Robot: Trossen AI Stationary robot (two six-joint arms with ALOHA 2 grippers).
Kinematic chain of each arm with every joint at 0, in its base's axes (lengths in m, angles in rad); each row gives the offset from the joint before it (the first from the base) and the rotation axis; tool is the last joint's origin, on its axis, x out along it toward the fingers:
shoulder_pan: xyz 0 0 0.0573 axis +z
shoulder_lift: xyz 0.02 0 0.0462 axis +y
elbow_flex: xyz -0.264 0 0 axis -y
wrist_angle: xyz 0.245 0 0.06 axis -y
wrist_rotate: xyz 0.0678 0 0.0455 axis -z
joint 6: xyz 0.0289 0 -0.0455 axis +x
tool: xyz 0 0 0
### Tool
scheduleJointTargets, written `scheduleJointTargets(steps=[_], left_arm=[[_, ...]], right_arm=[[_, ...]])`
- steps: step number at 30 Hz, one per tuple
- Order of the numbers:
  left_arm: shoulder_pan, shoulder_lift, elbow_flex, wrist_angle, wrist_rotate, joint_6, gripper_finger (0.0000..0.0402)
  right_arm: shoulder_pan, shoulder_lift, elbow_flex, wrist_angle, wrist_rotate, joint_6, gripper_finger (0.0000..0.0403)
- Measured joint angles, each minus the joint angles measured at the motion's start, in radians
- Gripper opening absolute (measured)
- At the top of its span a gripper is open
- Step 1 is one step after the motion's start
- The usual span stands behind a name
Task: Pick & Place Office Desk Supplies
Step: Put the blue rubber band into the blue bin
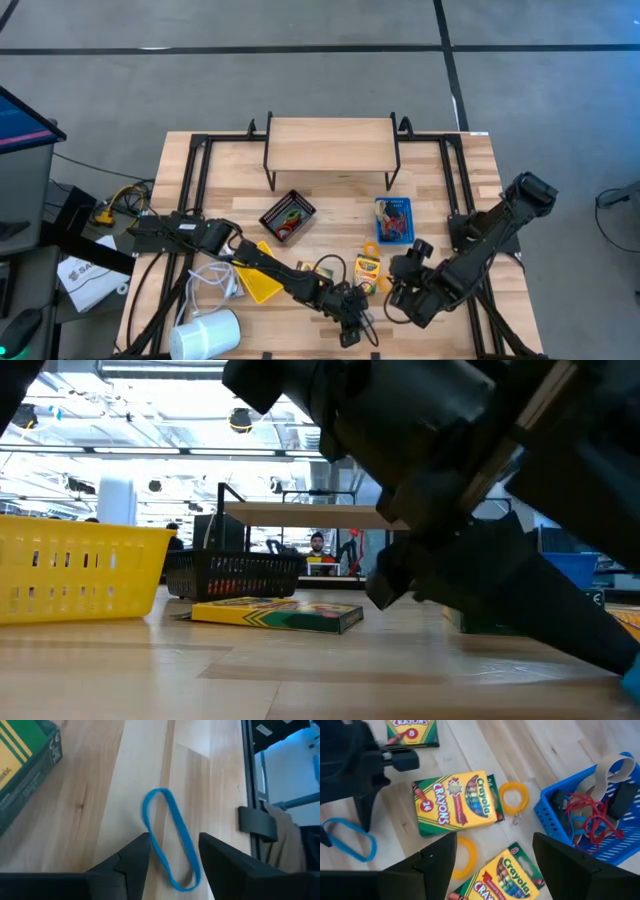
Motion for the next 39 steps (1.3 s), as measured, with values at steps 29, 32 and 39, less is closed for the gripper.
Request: scheduleJointTargets(steps=[29,32,39], left_arm=[[0.014,-0.278,-0.054,-0.067,-0.527,0.613,0.0001],[0.035,-0.379,-0.126,0.054,-0.554,0.682,0.0001],[0.089,-0.531,-0.353,0.347,-0.516,0.768,0.0]], right_arm=[[0.031,-0.115,0.0,-0.067,0.323,0.026,0.0258],[0.032,-0.131,0.0,-0.074,0.428,0.019,0.0258],[0.037,-0.144,0.0,-0.082,0.536,-0.049,0.0258]])
